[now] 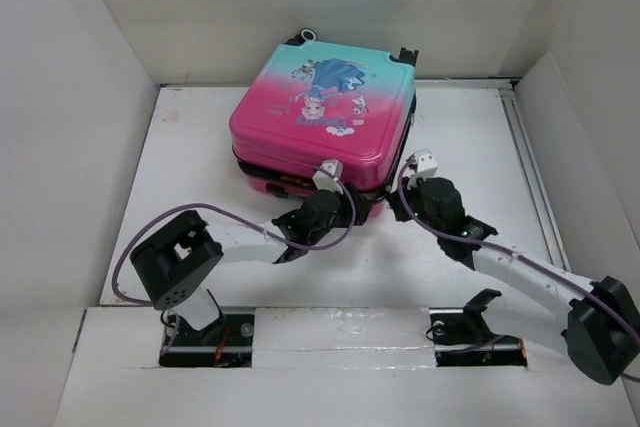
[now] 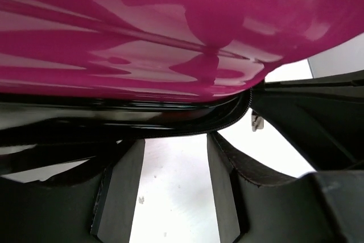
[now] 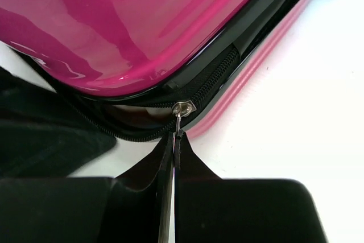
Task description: Pack the luggage
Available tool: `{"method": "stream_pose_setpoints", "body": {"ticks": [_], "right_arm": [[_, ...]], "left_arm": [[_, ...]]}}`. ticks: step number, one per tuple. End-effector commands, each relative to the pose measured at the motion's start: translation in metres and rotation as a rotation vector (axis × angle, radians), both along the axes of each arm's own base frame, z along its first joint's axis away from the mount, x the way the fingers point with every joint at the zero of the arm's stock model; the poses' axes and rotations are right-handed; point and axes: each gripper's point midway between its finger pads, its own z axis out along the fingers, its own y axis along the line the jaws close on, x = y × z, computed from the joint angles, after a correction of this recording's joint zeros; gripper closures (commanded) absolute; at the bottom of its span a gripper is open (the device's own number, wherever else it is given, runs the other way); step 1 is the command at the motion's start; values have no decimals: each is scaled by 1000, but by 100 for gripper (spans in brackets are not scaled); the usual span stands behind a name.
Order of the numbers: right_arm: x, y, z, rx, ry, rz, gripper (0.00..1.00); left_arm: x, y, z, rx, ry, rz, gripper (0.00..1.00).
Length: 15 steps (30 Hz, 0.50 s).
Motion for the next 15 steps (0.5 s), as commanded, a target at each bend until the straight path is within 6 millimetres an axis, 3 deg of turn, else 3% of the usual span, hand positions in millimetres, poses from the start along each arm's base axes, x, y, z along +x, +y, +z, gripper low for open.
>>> {"method": "stream_pose_setpoints", "body": {"ticks": [1, 3, 7, 10, 11, 12, 13, 14, 15], "right_arm": [[-87, 90, 16, 181, 172, 374, 100], [-98, 114, 35, 257, 127, 417, 100], [-103, 138, 46, 338, 110, 391, 100], [-88, 123, 38, 278, 95, 282, 100], [-88, 114, 44, 279, 66, 261, 100], [-88, 108, 44, 276, 59, 244, 100], [-87, 99, 35, 257, 68, 221, 100], [-86, 94, 34, 261, 64, 210, 100], [-86, 89, 35, 265, 65, 208, 100]], "left_arm": [[43, -15, 42, -102, -102, 86, 57], [43, -23, 54, -133, -115, 61, 57], [40, -35, 71, -168, -134, 7, 57], [32, -26, 82, -180, -153, -4, 56], [27, -19, 74, -166, -142, -5, 54], [22, -11, 80, -161, -153, -7, 54], [18, -4, 79, -155, -151, 1, 52], [13, 8, 65, -117, -141, 11, 50], [8, 15, 63, -105, -144, 9, 43]]}}
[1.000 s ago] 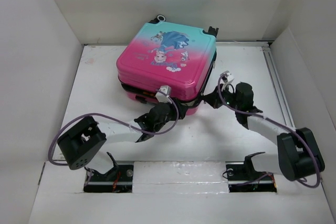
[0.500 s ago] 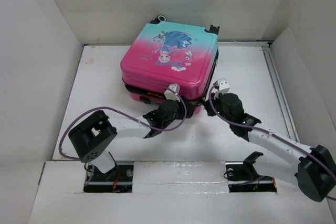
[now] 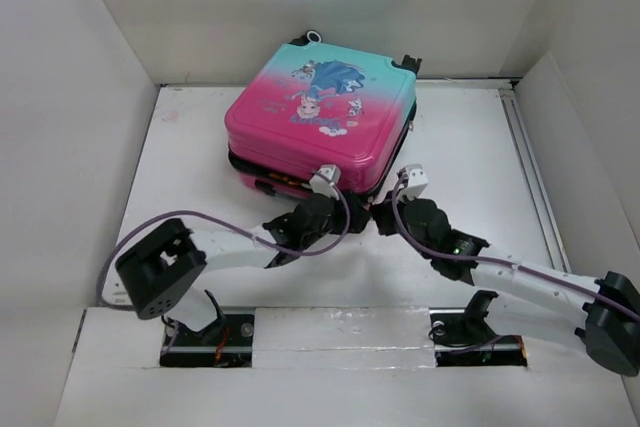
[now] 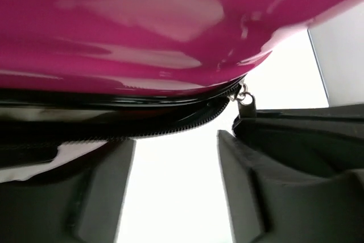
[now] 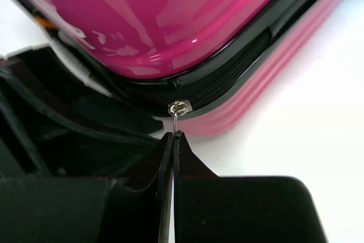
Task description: Pack the luggage
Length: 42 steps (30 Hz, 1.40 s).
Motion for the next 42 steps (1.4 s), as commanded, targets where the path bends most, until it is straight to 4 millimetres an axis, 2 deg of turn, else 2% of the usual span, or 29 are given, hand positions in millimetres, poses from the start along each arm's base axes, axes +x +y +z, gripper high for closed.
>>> {"method": "stream_pose_setpoints", "body": {"ticks": [1, 2, 5, 6, 7, 8, 10, 11, 13, 15, 16, 17, 18, 19, 20, 21, 22, 24, 25, 28, 29, 32, 33, 34, 36, 37, 38, 40, 42], "right_arm": [[-54, 42, 14, 154, 83, 290, 100], [-52, 38, 8, 145, 92, 278, 100], [-44, 32, 7, 144, 92, 269, 100], [-44, 31, 7, 140, 89, 278, 100], [-43, 30, 7, 134, 85, 281, 100], [-42, 28, 5, 121, 87, 288, 100], [-40, 24, 6, 116, 82, 285, 100], [-37, 22, 6, 116, 81, 273, 100], [-40, 23, 9, 127, 80, 294, 100], [-45, 28, 2, 115, 101, 331, 100], [-45, 28, -1, 110, 108, 331, 100], [-48, 30, -4, 103, 117, 341, 100], [-48, 30, -4, 103, 118, 341, 100], [-50, 30, -10, 97, 130, 348, 100], [-51, 29, -5, 107, 117, 350, 100], [-53, 27, -1, 118, 103, 351, 100], [-51, 24, 1, 116, 94, 333, 100], [-53, 16, 4, 110, 78, 319, 100], [-51, 12, 6, 106, 67, 309, 100], [-47, 0, 20, 134, 36, 302, 100], [-44, -8, 19, 130, 45, 295, 100], [-35, -21, 38, 141, -9, 277, 100], [-28, -31, 45, 147, -10, 246, 100], [-22, -38, 48, 131, -19, 224, 100], [-12, -56, 53, 102, -34, 180, 100], [-6, -61, 65, 107, -63, 169, 100], [-2, -66, 64, 89, -59, 166, 100], [5, -74, 65, 94, -51, 160, 100], [7, -71, 52, 80, -8, 184, 100]], "left_arm": [[23, 29, 83, -159, -207, 109, 39], [17, 43, 70, -127, -201, 123, 35], [16, 90, 85, -96, -260, 263, 20], [14, 104, 80, -73, -268, 295, 18], [11, 117, 101, -109, -305, 328, 18], [10, 131, 100, -79, -319, 366, 15], [9, 145, 119, -94, -357, 413, 14], [15, 170, 125, -68, -364, 516, 12], [28, 196, 149, -110, -356, 651, 10], [57, 224, 153, -103, -343, 742, 16], [69, 228, 155, -149, -308, 747, 16], [83, 234, 172, -211, -294, 742, 18], [105, 255, 169, -268, -257, 733, 19], [114, 266, 179, -343, -264, 734, 19], [118, 278, 176, -426, -248, 754, 21], [123, 303, 187, -468, -287, 810, 21], [128, 322, 187, -476, -305, 903, 21], [134, 342, 183, -463, -294, 981, 18], [142, 362, 170, -435, -265, 1032, 18], [159, 376, 135, -416, -155, 1051, 18], [163, 373, 134, -433, -152, 1037, 18], [166, 359, 93, -430, -70, 974, 21], [165, 350, 84, -430, -49, 943, 26], [157, 341, 67, -422, -18, 919, 30], [145, 317, 56, -388, -15, 861, 40], [136, 308, 51, -372, -20, 833, 45], [120, 302, 30, -355, 15, 820, 53], [103, 290, 31, -336, -16, 784, 60], [91, 289, 24, -310, -10, 768, 65]]}}
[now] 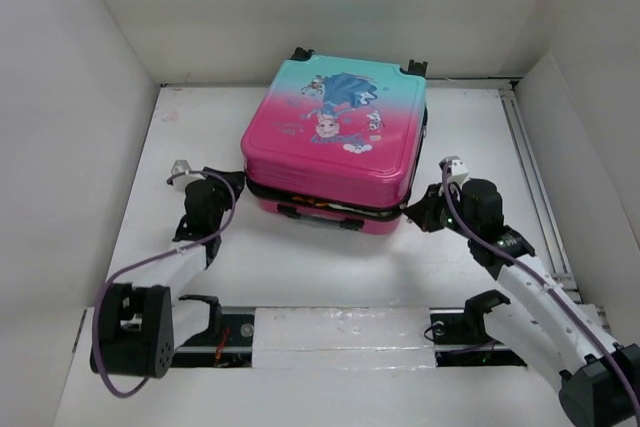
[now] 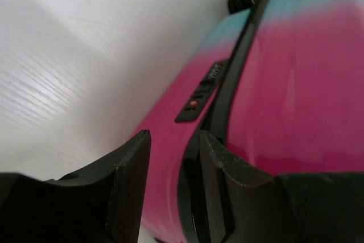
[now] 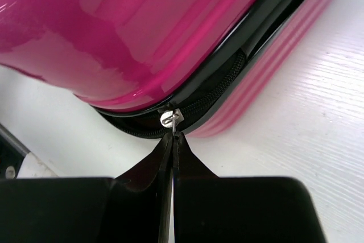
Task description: Pack the luggage
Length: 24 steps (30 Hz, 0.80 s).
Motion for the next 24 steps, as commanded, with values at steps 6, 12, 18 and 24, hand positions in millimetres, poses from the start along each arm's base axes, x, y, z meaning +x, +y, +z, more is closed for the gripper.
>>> {"method": "stream_pose_setpoints", "body": {"ticks": [6, 12, 18, 24], "right_arm": [[-15, 56, 9, 92, -18, 221, 100], [-58, 100, 33, 215, -4, 347, 100], [-10, 70, 42, 163, -88, 206, 100], [14, 50, 42, 151, -69, 177, 100]], "left_arm": [[-15, -58, 15, 11, -107, -264, 65], [-31, -132, 3, -1, -107, -421, 66], [-30, -150, -8, 4, -79, -476, 69], [-18, -135, -17, 135, -28, -417, 90]]}}
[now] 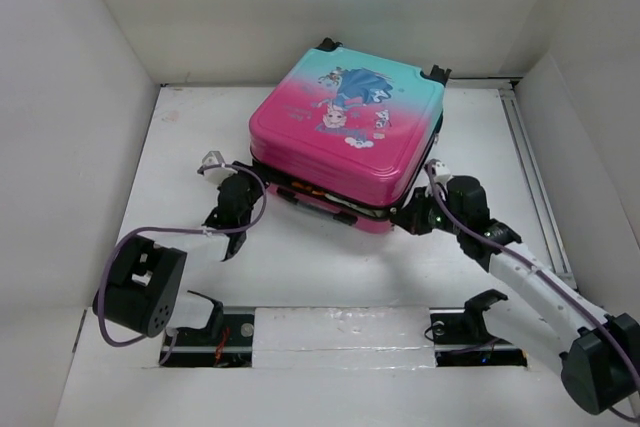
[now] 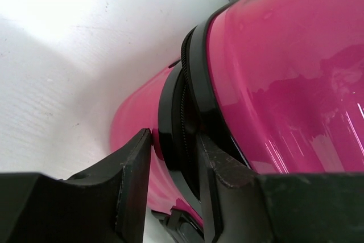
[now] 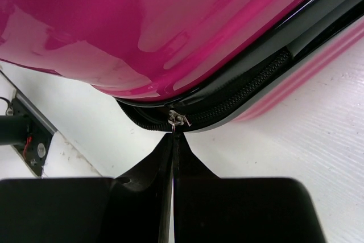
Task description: Pack the luggage
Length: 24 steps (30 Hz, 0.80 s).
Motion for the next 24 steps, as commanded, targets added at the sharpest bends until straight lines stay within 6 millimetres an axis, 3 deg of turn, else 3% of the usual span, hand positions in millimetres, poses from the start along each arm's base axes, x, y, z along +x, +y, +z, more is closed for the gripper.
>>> {"method": "stream_pose_setpoints", "body": {"ticks": [1, 4, 8, 10, 11, 13, 16, 18, 21, 22, 24], "right_arm": [[27, 18, 59, 98, -208, 57, 100], [30, 19, 47, 77, -178, 61, 100], [9, 58, 36, 76, -146, 145, 100], [1, 77, 43, 79, -160, 181, 100], [-12, 94, 42, 75, -152, 219, 100], [-25, 114, 60, 93, -188, 266, 100], [-43, 144, 68, 80, -207, 282, 100], [-41, 147, 55, 28, -192, 241, 100], [-30, 145, 56, 5, -215, 176, 100], [-26, 141, 61, 3, -236, 155, 100], [-11, 120, 52, -9, -221, 103, 100]], "left_arm": [[-32, -74, -18, 9, 99, -356, 100], [-29, -90, -8, -25, 51, -423, 100], [-49, -123, -1, -70, 15, -536, 100], [-60, -132, 1, -76, 9, -550, 100], [-69, -140, 3, -69, -2, -558, 100], [-73, -146, 7, -87, -7, -558, 100], [-77, -150, 11, -119, -20, -572, 100], [-80, -151, 8, -131, -15, -581, 100], [-84, -156, 2, -143, -2, -599, 100], [-87, -158, -2, -139, 9, -609, 100], [-87, -159, 0, -143, 0, -609, 100]]}}
